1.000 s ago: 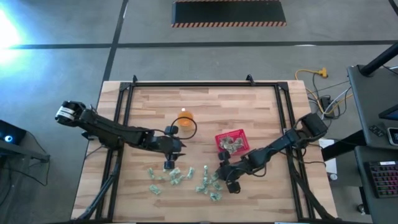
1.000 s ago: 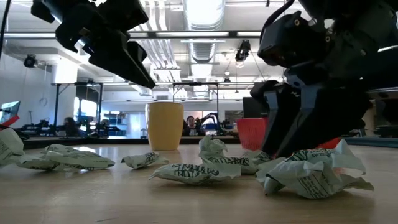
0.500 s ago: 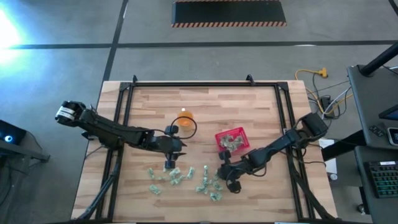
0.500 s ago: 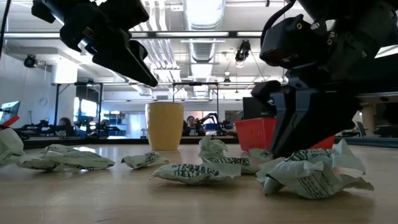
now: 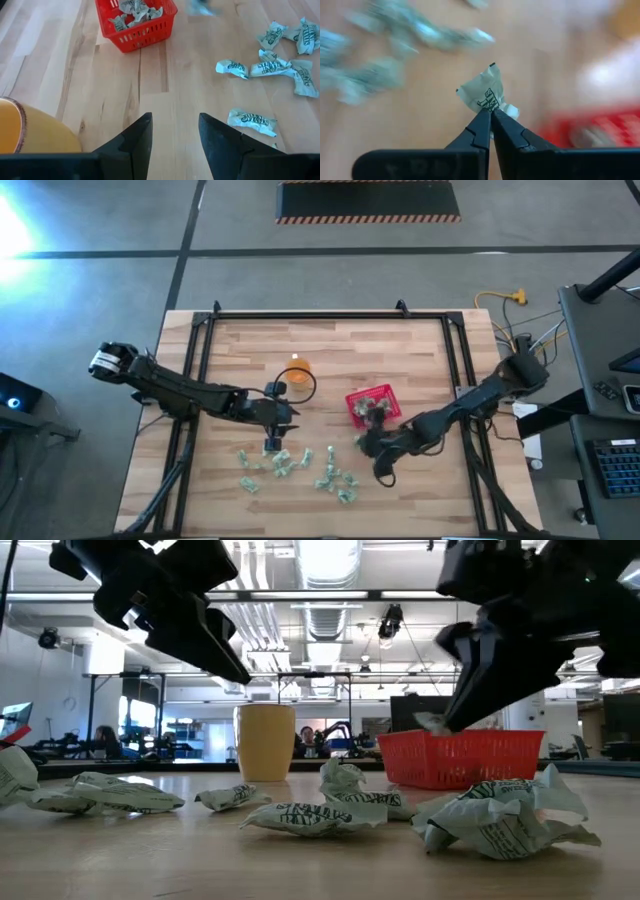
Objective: Pick and place Stevia / Truvia into bins
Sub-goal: Put the stevia packet into the basket
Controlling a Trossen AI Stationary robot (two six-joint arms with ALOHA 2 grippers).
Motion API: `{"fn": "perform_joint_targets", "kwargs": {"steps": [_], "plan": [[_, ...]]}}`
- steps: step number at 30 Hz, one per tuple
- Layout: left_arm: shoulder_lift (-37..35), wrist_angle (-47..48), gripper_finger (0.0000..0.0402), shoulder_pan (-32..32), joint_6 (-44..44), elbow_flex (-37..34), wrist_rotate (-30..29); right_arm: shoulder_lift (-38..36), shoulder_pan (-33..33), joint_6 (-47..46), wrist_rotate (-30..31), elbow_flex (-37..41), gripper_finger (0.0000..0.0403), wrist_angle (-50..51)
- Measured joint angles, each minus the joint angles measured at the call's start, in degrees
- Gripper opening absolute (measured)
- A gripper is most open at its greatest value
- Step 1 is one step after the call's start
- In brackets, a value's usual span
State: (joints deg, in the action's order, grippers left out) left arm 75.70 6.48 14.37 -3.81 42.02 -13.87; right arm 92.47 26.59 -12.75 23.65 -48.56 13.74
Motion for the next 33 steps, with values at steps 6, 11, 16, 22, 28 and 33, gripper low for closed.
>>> {"fn": "perform_joint_targets", "kwargs": {"steps": [6, 11, 16, 22, 28, 33], "plan": [[0.0, -0.14, 0.0144, 0.0, 0.02, -0.15, -0.07, -5.86, 0.39, -11.75, 16.26, 0.02, 0.0009, 12.62], [0.0, -0.66, 0.0144, 0.0, 0.12, -0.15, -0.11, -6.25, -0.8, -13.89, 20.34, 0.18, 0.0009, 14.78], [0.0, -1.51, 0.0144, 0.0, 0.13, -0.15, -0.11, -4.08, -2.06, -13.64, 19.97, 0.37, 0.0009, 14.88], [0.0, -1.57, 0.0144, 0.0, 0.09, -0.18, -0.09, -1.41, -2.78, -12.57, 19.88, 0.46, 0.0016, 14.86], [0.0, -1.94, 0.0144, 0.0, 0.07, -0.18, -0.1, -1.5, -2.76, -12.62, 19.86, 0.55, 0.007, 14.99], [0.68, -4.18, 0.0144, 0.03, 0.74, -0.22, 1.49, -2.35, -2.68, -10.56, 19.83, 0.09, 0.0111, 15.02]]}}
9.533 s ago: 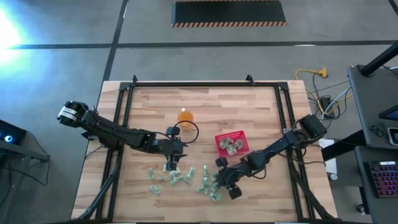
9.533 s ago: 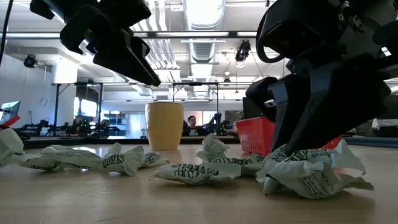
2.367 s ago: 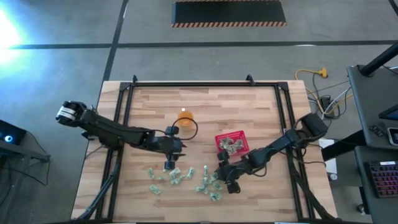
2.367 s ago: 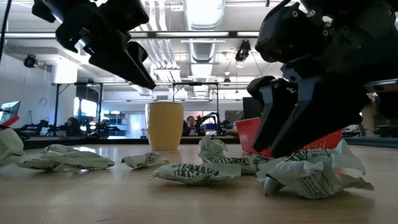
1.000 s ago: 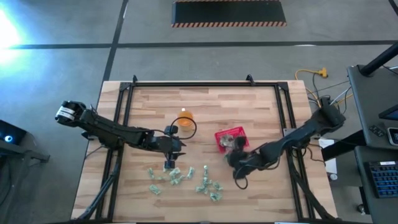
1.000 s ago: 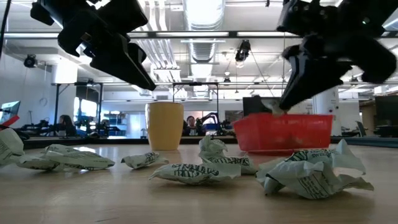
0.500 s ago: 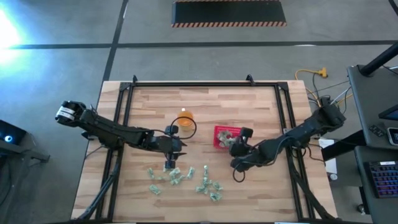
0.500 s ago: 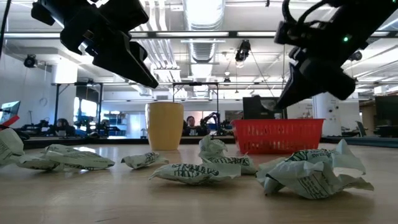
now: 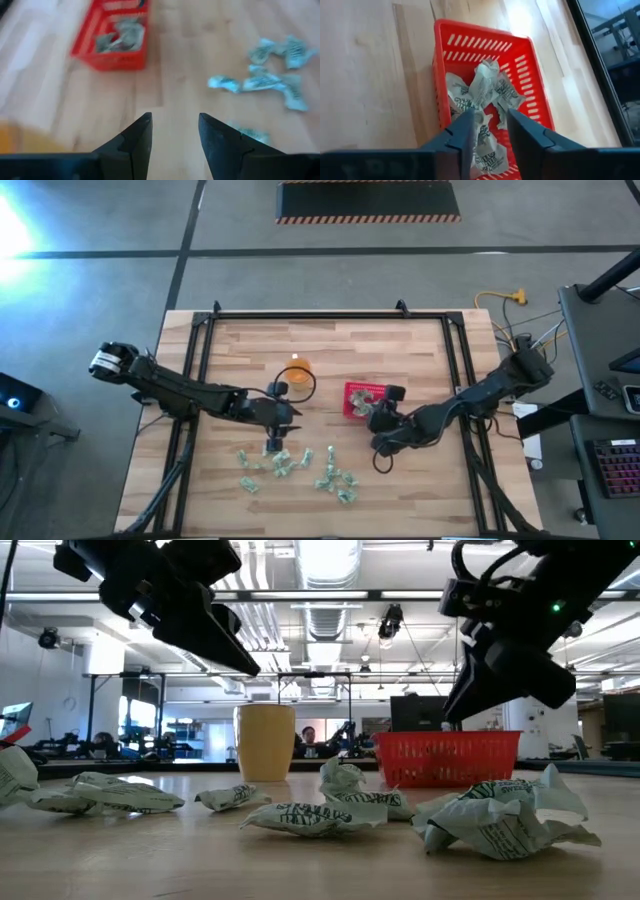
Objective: Pick and place Stevia / Truvia into bins
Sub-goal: Put the stevia packet into the basket
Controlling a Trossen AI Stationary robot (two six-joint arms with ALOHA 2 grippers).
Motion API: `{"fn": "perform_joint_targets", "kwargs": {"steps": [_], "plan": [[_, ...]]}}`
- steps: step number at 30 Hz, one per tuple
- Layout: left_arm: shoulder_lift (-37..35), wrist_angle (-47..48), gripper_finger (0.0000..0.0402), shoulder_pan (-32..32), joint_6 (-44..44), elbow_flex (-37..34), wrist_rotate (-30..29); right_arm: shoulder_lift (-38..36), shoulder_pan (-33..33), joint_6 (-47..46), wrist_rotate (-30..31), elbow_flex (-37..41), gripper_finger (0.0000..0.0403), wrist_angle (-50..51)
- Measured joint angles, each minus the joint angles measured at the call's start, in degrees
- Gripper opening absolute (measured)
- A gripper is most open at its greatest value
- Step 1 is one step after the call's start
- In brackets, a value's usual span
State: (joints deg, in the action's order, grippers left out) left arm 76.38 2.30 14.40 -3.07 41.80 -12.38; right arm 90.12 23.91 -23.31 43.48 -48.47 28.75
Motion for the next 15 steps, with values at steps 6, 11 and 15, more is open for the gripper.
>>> {"fn": "perform_joint_targets", "kwargs": {"steps": [6, 11, 15], "plan": [[7.51, -9.89, 0.0144, 0.36, 8.99, 0.46, 12.26, -2.2, 3.04, 3.69, -1.24, -1.05, 0.0127, 0.0], [15.59, -13.8, 0.0144, 0.38, 15.33, 3.79, 15.38, -4.56, 5.95, 4.22, -5.88, -1.16, 0.0124, -0.04], [21.06, -13.74, 0.0144, 0.18, 17.05, 7.89, 15.36, -5.93, 8.04, 4.03, -6.52, -1.16, 0.0118, -0.13]]}}
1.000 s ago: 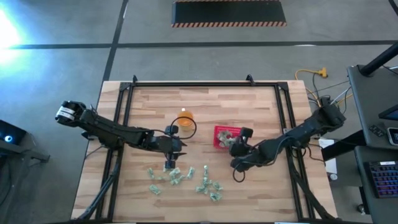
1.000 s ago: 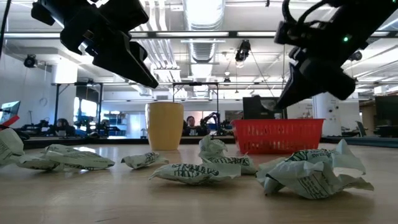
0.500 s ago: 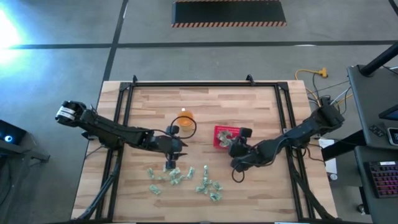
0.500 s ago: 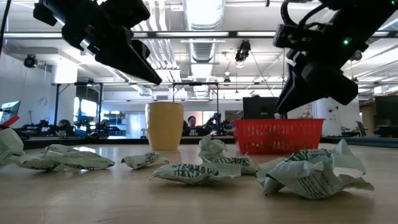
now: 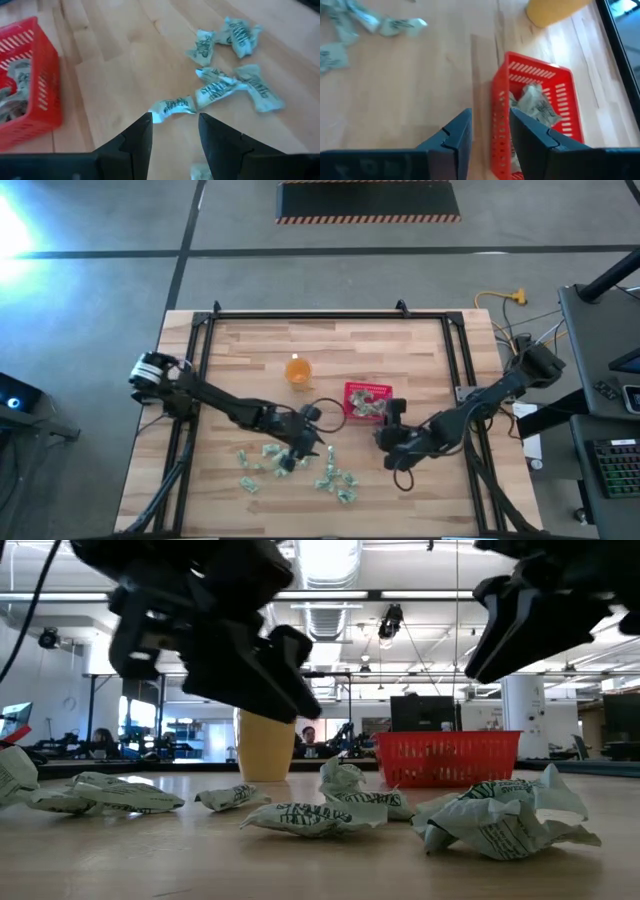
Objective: Pick and place Stevia / Truvia into bins
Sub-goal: Put the stevia packet into the basket
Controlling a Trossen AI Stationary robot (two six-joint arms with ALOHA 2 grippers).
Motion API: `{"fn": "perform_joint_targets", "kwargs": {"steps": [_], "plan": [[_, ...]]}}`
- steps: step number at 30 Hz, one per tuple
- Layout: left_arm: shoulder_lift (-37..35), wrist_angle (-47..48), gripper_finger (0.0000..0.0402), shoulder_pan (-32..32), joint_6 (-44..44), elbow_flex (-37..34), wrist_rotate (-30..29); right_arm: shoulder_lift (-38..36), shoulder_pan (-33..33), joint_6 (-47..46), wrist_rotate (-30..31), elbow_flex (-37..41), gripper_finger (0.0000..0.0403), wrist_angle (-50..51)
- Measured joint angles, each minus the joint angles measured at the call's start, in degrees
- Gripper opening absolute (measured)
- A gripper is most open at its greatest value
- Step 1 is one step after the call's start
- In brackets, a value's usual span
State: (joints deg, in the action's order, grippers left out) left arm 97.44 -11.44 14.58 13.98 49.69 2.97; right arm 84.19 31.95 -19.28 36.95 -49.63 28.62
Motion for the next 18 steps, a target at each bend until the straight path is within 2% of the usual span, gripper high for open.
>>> {"fn": "perform_joint_targets", "kwargs": {"steps": [7, 18], "plan": [[7.53, 2.45, 0.0143, -1.25, -0.07, 6.58, -0.01, -1.87, 2.62, -0.22, -0.97, 0.02, 0.0109, -0.15], [10.1, 3.38, 0.0143, -1.61, -0.07, 8.8, 1.36, -2.0, 3.07, -0.69, -1.65, 0.11, 0.0096, -0.46]]}}
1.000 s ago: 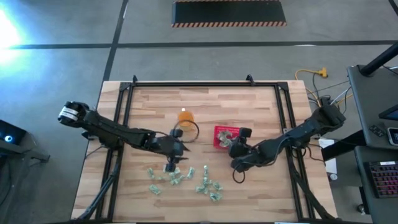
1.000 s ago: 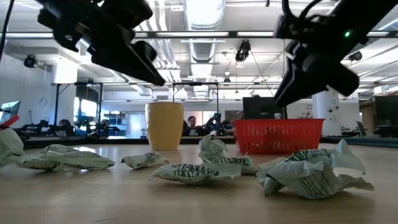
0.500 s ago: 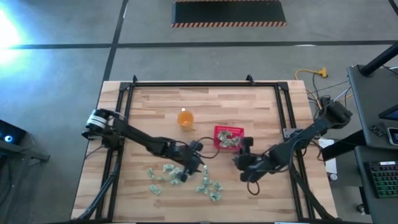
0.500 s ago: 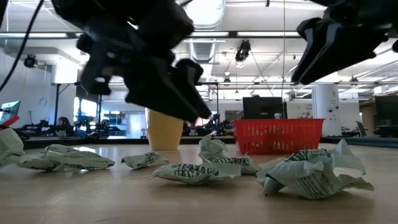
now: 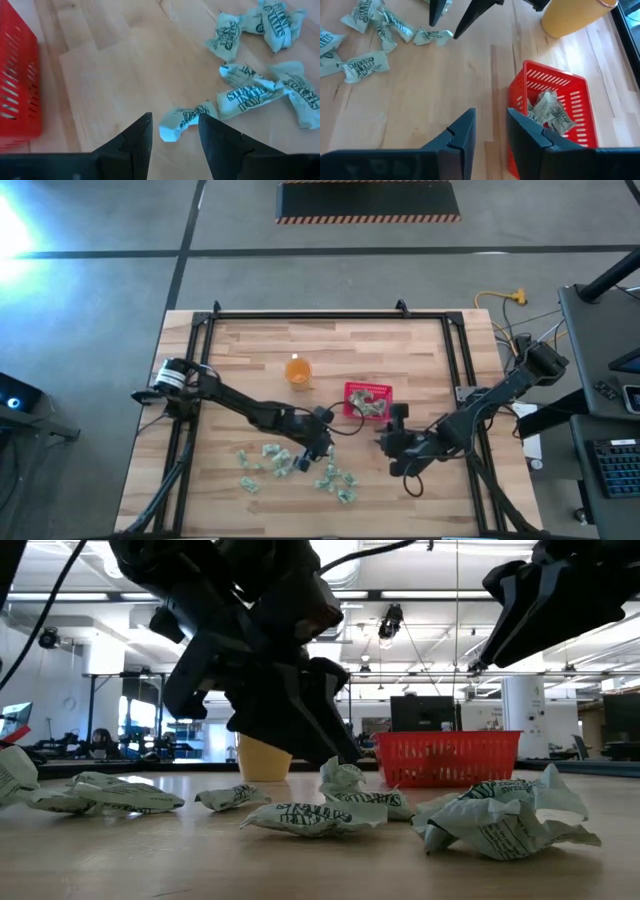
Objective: Pick and place Stevia / Truvia into bins
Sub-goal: Put the stevia packet into the basket
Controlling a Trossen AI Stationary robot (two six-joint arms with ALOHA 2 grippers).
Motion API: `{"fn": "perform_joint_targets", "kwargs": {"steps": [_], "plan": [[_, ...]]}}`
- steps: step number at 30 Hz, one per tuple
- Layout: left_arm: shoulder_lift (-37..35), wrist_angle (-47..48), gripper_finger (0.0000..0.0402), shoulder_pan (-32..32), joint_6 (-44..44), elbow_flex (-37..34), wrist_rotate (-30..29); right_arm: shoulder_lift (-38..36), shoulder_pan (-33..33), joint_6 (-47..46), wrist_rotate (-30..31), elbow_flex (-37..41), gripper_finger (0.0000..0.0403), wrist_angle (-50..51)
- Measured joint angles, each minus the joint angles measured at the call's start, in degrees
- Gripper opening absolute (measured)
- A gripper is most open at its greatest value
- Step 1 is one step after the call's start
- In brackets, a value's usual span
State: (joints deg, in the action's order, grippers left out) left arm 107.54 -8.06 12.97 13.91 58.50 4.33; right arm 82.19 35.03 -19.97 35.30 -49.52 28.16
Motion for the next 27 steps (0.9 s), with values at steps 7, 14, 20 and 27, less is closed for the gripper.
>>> {"fn": "perform_joint_targets", "kwargs": {"steps": [7, 14, 20, 27], "plan": [[0.77, 0.04, 0.0143, -0.16, 0.06, 0.5, 0.1, 0.02, -0.02, -0.02, 0.01, 0.0, 0.0088, -0.2], [0.88, -0.03, 0.0128, -0.22, 0.34, 0.56, 0.12, 0.04, -0.02, 0.0, 0.01, 0.0, 0.0082, -0.24], [1.01, -0.05, 0.0094, -0.22, 0.55, 0.49, 0.18, 0.04, -0.02, -0.02, 0.01, 0.02, 0.0084, -0.24], [1.01, -0.06, 0.0068, -0.22, 1.51, 0.38, 0.1, 0.04, -0.02, -0.03, 0.03, 0.02, 0.0085, -0.24]]}}
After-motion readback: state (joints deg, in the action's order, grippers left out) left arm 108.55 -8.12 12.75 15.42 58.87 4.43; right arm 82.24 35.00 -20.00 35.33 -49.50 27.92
